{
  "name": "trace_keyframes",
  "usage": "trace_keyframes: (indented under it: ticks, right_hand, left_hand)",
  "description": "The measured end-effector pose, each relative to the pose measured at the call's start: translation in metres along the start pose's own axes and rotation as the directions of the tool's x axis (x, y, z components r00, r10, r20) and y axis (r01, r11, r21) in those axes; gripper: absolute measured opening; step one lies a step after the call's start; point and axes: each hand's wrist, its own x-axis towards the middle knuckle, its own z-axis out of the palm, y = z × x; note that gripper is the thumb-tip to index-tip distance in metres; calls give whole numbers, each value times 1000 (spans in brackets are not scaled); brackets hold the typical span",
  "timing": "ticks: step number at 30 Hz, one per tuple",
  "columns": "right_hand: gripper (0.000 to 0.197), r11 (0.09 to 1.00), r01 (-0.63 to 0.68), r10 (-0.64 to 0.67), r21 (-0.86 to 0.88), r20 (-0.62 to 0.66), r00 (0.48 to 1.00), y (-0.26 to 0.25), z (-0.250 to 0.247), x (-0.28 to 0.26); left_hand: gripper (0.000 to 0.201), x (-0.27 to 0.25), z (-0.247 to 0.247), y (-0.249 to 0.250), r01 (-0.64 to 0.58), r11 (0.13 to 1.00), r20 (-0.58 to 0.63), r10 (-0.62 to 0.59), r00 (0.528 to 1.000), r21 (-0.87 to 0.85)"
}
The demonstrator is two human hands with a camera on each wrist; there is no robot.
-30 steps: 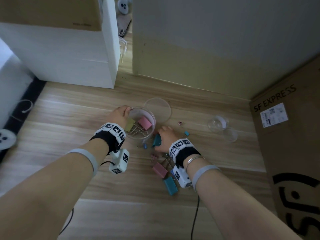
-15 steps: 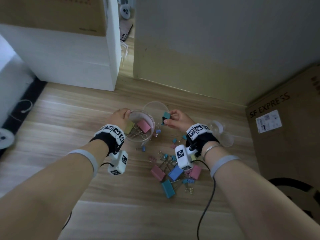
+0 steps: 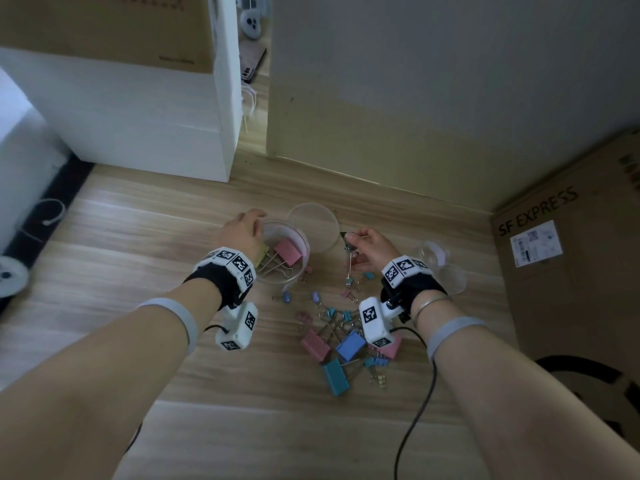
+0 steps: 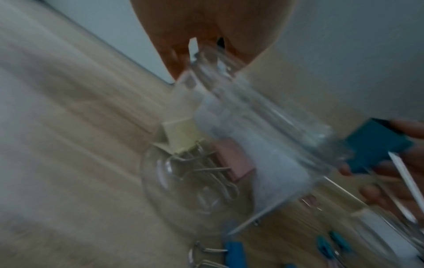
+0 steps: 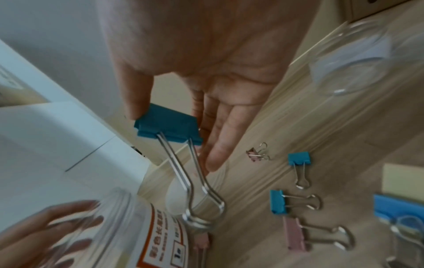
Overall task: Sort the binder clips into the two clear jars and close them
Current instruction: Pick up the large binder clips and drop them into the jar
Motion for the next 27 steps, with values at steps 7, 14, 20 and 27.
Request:
trace_keyframes:
  ticks: [7, 14, 20, 27]
  right_hand:
    - [19, 964, 191, -191, 187, -19, 981, -25, 2, -19]
    - [44, 918, 342, -341, -199, 41, 939, -72, 71, -24]
    - [47, 341, 343, -350, -875, 221, 910, -51, 111, -17]
    - [41, 513, 405, -462, -757, 155, 873, -34, 101, -19]
  left_hand:
    - [34, 4, 5, 43, -136, 990, 11, 136, 991, 46]
    - [28, 4, -10, 12, 88, 977, 19, -86, 996, -196]
    - [30, -6, -6, -9, 102, 970, 51, -93, 994, -221]
    - [33, -15, -2, 3, 99, 979, -42, -108, 993, -180]
